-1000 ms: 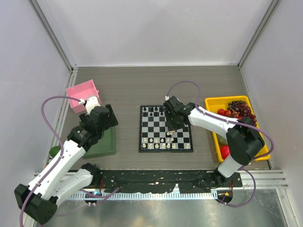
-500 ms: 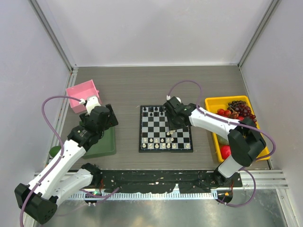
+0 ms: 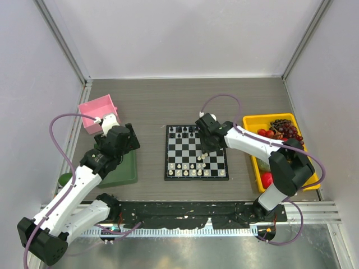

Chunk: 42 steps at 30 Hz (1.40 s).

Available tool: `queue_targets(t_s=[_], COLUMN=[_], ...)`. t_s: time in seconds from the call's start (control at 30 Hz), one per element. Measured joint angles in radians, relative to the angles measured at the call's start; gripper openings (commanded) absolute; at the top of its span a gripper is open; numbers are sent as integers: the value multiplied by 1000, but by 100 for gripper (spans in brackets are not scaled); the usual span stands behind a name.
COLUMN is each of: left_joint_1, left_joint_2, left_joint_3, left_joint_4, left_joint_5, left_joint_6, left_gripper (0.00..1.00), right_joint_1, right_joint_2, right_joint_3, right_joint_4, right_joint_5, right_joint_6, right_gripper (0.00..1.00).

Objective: Set up the chess pieces on the board

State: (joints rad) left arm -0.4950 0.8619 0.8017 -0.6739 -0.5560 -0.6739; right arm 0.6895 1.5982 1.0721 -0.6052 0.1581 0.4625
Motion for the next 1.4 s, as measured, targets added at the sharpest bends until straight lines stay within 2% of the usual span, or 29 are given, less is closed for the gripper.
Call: queue_targets(t_s=[0.7, 1.07, 1.4], left_joint_1=[0, 0, 0], left_joint_2=[0, 0, 0], left_joint_3=[0, 0, 0], left_joint_4=[0, 0, 2], left_joint_5=[0, 0, 5], left_joint_6=[0, 0, 0], left_gripper=[100, 99, 99], right_joint_1=[-8, -9, -9], right_joint_2=[45, 33, -40], right_joint_3=[-2, -10, -42], right_joint_4=[11, 12, 6], right_joint_5=[-3, -3, -3], right_joint_6=[1, 2, 10], right_gripper=[18, 16, 16])
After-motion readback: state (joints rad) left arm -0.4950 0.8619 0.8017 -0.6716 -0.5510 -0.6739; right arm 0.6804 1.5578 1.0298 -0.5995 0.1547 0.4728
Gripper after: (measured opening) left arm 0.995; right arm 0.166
